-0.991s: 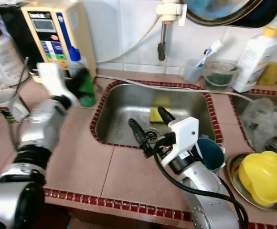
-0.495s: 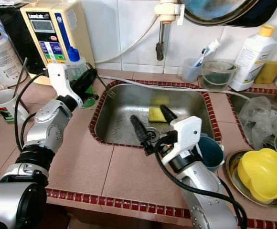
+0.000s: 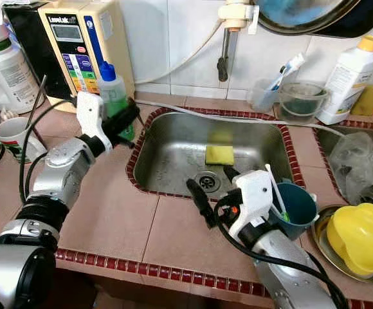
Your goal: Kitchen organization
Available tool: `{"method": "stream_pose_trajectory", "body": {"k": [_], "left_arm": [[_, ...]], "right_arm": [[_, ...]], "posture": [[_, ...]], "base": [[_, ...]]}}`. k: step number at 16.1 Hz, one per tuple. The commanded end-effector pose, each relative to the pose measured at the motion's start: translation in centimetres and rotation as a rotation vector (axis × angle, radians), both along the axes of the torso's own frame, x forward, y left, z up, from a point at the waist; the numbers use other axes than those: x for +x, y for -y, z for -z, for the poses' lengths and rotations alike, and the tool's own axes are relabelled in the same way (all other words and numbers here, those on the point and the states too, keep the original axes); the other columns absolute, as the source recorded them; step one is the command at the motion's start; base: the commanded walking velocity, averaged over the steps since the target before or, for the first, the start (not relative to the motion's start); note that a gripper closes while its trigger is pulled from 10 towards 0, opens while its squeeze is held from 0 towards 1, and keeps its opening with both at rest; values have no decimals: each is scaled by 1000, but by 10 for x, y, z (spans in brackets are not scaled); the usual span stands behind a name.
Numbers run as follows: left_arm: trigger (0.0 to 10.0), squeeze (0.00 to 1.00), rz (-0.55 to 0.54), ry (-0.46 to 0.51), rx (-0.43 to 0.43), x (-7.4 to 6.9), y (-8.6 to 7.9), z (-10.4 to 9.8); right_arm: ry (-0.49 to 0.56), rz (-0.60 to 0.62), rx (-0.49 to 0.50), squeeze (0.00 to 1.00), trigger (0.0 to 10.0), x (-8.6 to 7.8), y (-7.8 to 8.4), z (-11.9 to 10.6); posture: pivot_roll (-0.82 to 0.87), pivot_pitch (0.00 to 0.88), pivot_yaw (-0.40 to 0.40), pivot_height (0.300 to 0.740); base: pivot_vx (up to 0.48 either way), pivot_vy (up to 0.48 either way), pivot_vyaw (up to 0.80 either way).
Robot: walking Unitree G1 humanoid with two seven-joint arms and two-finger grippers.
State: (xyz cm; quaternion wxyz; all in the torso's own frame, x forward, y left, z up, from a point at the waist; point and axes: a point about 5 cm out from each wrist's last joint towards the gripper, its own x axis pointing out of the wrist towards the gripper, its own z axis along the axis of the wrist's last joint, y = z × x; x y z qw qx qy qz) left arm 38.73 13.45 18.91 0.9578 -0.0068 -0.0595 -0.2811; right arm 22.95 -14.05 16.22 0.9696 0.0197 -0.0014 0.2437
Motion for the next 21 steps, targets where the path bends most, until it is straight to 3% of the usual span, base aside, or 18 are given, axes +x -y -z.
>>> {"method": "stream_pose_trajectory", "body": {"k": [1, 5, 9, 13, 17, 21], "left_arm": [[10000, 0, 8, 29, 17, 2, 2, -8], [10000, 0, 30, 32, 28, 3, 7, -8], [10000, 0, 10, 19, 75, 3, 5, -1], [10000, 0, -5, 13, 86, 4, 5, 0], [10000, 0, 22, -38, 164, 2, 6, 14], [10000, 0, 69, -61, 188, 1, 11, 19]], "right_arm": [[39, -4, 1, 0, 10000, -3, 0, -8], [48, 9, 1, 0, 10000, -5, 1, -10], [-19, 99, 16, 0, 10000, -4, 5, 4], [-28, 91, 17, 0, 10000, -5, 3, 7], [-65, 102, 25, 0, 10000, -5, 3, 11], [-65, 109, 22, 0, 10000, -7, 4, 12]], "posture": [[-166, 11, 60, 740], [-175, 14, 68, 740], [-176, 18, 74, 740], [-173, 19, 74, 740], [-177, 17, 75, 740], [-186, 20, 84, 740]], "base": [[0, 0, 0], [0, 0, 0], [0, 0, 0], [0, 0, 0], [0, 0, 0], [0, 0, 0]]}}
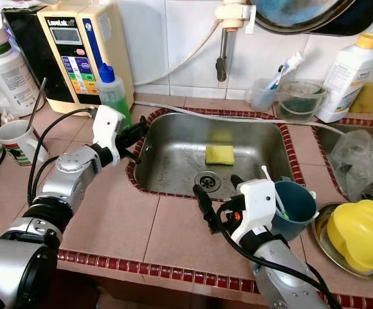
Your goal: Kitchen organization
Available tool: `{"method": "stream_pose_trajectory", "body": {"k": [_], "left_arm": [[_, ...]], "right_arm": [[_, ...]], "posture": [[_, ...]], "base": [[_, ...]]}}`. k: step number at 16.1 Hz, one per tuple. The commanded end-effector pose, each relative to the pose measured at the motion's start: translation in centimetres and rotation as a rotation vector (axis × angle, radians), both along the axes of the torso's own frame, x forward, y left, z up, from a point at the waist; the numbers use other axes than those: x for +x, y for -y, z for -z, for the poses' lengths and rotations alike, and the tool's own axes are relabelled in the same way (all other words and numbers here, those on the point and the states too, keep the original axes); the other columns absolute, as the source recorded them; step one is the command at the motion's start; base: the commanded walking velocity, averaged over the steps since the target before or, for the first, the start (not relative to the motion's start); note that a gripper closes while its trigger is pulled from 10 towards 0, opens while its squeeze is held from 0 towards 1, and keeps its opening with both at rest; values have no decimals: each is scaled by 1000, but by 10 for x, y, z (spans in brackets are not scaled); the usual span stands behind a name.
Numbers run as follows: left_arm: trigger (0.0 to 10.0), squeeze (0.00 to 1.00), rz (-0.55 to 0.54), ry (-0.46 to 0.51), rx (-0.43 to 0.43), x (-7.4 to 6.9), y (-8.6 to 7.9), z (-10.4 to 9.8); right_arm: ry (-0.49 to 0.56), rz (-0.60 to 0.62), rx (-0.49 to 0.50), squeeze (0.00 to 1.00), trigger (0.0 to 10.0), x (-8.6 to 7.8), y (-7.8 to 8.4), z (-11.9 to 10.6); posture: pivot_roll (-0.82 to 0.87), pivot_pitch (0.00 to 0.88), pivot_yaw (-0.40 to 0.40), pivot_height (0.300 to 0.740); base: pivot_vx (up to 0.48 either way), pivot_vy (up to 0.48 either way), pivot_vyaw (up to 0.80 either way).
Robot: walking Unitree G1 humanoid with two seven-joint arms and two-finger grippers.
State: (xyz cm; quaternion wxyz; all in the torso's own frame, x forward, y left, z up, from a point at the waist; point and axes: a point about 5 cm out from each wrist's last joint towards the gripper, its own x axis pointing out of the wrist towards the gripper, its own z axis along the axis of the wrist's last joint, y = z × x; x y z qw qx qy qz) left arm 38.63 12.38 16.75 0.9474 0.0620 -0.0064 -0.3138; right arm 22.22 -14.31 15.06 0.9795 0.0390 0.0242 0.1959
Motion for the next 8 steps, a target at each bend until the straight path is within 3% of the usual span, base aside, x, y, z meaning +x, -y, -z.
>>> {"method": "stream_pose_trajectory", "body": {"k": [1, 8], "left_arm": [[10000, 0, 17, -3, 27, 1, 1, -2], [10000, 0, 199, -53, 57, -12, 25, 15]], "right_arm": [[-4, 14, -3, 0, 10000, 0, 1, 1], [5, 25, -8, 0, 10000, 1, 2, 0]], "posture": [[-187, 18, 86, 740], [-194, 4, 92, 740]], "base": [[0, 0, 0], [0, 0, 0]]}}
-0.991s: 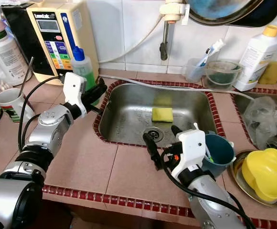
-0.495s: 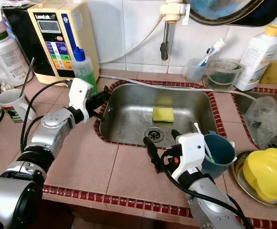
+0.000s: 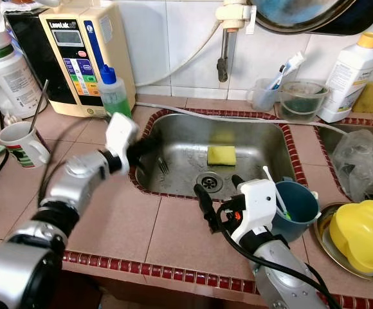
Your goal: Kitchen organization
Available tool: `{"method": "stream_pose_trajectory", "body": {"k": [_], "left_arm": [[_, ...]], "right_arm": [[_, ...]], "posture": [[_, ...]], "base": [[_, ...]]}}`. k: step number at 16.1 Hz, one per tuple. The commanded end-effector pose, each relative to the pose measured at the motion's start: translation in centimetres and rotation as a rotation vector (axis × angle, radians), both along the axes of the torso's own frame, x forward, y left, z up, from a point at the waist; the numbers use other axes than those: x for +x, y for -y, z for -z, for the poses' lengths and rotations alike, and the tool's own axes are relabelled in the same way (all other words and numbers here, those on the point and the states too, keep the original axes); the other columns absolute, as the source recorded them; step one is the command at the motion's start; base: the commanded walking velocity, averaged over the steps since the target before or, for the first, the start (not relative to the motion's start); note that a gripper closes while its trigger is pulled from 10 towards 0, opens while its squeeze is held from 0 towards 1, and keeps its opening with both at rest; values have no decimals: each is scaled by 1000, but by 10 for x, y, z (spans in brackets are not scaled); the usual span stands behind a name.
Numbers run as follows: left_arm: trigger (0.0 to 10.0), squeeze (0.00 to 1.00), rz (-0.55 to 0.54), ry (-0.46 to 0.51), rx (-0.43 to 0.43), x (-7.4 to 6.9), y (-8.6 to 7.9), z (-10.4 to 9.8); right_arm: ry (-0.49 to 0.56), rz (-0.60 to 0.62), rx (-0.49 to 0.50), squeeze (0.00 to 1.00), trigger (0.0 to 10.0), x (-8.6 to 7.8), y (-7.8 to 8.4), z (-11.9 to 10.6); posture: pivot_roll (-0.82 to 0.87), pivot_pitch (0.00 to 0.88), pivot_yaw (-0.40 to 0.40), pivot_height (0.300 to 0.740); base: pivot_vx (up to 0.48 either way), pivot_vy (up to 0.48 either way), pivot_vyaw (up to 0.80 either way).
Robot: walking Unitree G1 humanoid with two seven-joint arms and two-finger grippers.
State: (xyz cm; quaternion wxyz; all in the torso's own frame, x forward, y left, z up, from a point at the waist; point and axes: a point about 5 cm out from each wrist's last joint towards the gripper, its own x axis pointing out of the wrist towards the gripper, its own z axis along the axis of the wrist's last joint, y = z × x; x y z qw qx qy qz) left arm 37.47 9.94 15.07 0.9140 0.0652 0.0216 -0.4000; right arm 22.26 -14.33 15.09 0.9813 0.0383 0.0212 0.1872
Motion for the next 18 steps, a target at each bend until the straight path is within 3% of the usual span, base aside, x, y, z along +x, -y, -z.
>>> {"method": "stream_pose_trajectory", "body": {"k": [1, 3, 4, 5, 18], "left_arm": [[10000, 0, 33, 3, 25, -2, 3, 0], [10000, 0, 60, -10, 26, -5, 6, 4], [10000, 51, 72, -34, 6, -6, 7, 6], [10000, 1000, 78, -72, -22, -7, 6, 9], [10000, 1000, 43, -61, -12, -8, -4, 8]], "right_arm": [[2, 6, -8, 0, 10000, 1, 2, 0], [7, 8, -11, 0, 10000, 2, 3, 0], [8, 11, -12, 0, 10000, 2, 3, -1], [11, 13, -12, 0, 10000, 2, 3, -1], [44, 10, -20, 0, 10000, 10, 2, -6]], "posture": [[-196, 4, 92, 740], [-195, 4, 92, 740], [-194, 7, 91, 740], [-194, 7, 91, 740], [-173, 19, 72, 740]], "base": [[0, 0, 0], [0, 0, 0], [0, 0, 0], [0, 0, 0], [0, 0, 0]]}}
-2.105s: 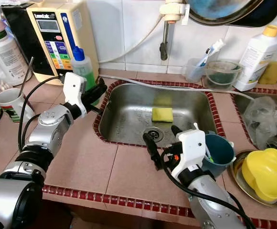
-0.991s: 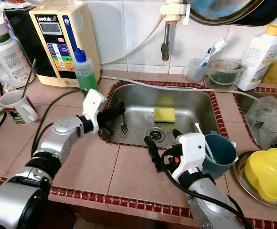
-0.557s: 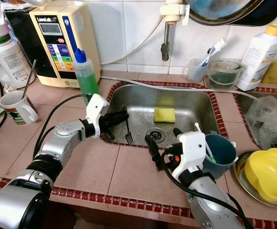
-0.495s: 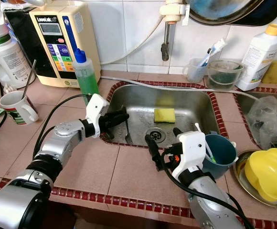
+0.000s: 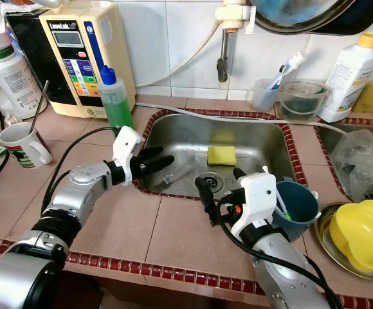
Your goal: Kitchen organization
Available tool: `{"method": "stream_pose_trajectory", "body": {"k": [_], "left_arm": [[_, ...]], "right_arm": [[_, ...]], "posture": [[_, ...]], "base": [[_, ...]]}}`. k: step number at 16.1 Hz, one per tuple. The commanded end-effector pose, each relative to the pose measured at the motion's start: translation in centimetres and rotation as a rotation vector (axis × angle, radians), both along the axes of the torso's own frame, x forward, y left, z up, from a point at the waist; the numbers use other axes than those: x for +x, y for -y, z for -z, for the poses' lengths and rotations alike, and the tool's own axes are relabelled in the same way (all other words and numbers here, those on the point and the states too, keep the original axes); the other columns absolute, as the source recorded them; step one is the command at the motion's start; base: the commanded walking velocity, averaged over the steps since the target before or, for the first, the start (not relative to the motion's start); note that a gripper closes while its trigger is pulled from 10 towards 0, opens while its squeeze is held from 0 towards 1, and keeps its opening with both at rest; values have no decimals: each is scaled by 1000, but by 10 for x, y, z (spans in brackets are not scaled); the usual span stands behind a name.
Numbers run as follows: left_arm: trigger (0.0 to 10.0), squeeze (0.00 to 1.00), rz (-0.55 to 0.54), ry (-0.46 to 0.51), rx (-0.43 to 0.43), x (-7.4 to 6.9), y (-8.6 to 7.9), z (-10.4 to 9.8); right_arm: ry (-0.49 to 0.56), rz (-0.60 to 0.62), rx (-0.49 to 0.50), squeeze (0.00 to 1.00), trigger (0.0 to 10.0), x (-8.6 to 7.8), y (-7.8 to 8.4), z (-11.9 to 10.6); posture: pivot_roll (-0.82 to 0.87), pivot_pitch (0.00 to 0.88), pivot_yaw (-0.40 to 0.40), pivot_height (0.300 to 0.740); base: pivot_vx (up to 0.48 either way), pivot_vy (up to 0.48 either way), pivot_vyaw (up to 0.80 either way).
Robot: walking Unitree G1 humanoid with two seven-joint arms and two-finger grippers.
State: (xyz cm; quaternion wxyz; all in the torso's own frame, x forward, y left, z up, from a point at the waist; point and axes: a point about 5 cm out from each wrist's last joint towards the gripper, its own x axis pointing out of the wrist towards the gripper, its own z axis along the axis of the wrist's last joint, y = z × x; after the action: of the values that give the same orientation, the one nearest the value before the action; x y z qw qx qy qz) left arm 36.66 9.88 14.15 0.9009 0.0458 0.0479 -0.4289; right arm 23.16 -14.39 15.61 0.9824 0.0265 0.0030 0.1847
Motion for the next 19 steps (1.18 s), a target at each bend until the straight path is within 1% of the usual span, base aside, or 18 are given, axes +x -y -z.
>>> {"method": "stream_pose_trajectory", "body": {"k": [1, 3, 4, 8, 12, 13, 16, 19], "left_arm": [[10000, 1000, -22, 10, 0, 0, -5, -2], [10000, 1000, -67, 32, 0, 2, -8, -3], [10000, 0, -84, 49, 2, 2, -10, -4], [10000, 0, -98, 76, 0, 0, -11, -5], [10000, 0, -126, 85, -3, -3, -14, -2], [10000, 0, -142, 88, 7, -5, -19, 0], [10000, 0, -173, 94, 17, -7, -31, 0], [10000, 0, -180, 100, 16, -8, -37, -1]], "right_arm": [[7, 4, -4, 0, 10000, 2, 2, -1], [29, 2, -15, 0, 10000, 4, 3, -3], [40, -2, -18, 0, 10000, 5, 3, -3], [54, -24, -21, 0, 10000, 6, 0, -3], [30, -117, 5, 0, 10000, 2, -8, 2], [9, -181, 26, 0, 10000, -3, -13, 5], [-27, -294, 66, 0, 10000, -15, -23, 9], [-29, -335, 72, 0, 10000, -19, -26, 9]], "posture": [[-172, 18, 70, 740], [-169, 14, 67, 740], [-169, 14, 67, 740], [-164, 10, 63, 740], [-154, 0, 59, 740], [-152, 0, 57, 740], [-147, 0, 57, 740], [-145, 0, 55, 740]], "base": [[0, 0, 0], [0, 0, 0], [0, 0, 0], [0, 0, 0], [0, 0, 0], [0, 0, 0], [0, 0, 0], [0, 0, 0]]}}
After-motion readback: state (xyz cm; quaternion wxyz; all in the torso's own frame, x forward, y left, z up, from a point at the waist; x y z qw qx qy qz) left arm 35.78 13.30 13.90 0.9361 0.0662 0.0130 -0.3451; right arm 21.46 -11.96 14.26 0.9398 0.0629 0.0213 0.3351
